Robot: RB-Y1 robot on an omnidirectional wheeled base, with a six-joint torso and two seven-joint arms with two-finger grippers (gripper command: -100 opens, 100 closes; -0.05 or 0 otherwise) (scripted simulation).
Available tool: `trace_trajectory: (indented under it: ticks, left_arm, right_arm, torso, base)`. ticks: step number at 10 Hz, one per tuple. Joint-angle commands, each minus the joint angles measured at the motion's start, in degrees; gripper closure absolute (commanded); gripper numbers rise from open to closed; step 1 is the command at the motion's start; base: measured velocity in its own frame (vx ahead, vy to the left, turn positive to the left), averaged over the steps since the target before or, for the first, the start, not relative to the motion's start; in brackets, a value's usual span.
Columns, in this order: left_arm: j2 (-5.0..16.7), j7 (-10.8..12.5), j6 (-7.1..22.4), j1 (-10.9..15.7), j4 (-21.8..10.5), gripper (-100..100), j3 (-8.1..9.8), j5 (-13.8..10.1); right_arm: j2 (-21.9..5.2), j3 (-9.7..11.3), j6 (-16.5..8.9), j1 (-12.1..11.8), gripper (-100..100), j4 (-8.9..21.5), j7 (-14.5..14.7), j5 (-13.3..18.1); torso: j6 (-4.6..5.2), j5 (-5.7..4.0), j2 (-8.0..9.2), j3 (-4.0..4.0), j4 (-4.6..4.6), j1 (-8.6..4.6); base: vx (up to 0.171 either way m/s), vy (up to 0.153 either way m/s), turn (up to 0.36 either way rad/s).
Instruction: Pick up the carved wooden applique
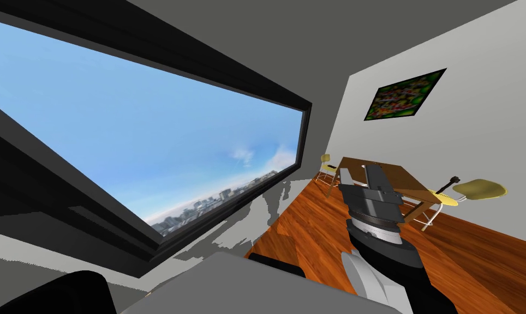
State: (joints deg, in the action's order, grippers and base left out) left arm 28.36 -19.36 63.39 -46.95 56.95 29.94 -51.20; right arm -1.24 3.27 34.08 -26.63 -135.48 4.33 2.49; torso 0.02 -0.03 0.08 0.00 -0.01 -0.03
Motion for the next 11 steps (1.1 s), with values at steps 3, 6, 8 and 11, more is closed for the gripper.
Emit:
trace_trajectory:
  ticks: [3,6,8,11]
  left_arm:
    - [0.00,0.00,0.00,0.00,-0.02,-100,0.00,0.00]
    - [-0.99,1.38,-1.54,2.54,-2.28,-100,-1.06,1.53]
    - [-1.03,1.47,-1.45,2.52,-2.17,-100,-1.07,1.55]
    - [-0.99,1.47,-1.65,2.69,-2.27,100,-1.08,1.58]
  right_arm:
    - [0.00,0.00,0.00,0.00,0,0.00,0.00,0.00]
    - [0.00,0.00,0.00,0.00,0,0.00,0.00,0.00]
    - [0.00,0.00,0.00,0.00,0,0.00,0.00,0.00]
    - [0.00,0.00,0.00,0.00,0,0.00,0.00,0.00]
  torso:
    - [0.01,0.00,-0.06,-0.03,0.00,0.03]
    - [0.02,0.00,0.06,0.04,0.02,-0.05]
    - [0.00,-0.01,0.07,0.05,0.02,-0.04]
    - [-0.09,0.01,0.05,0.02,-0.02,-0.05]
  base:
    - [0.014,0.003,-0.024]
    - [-0.016,-0.016,-0.052]
    - [-0.006,-0.007,-0.022]
    - [-0.001,-0.001,0.005]
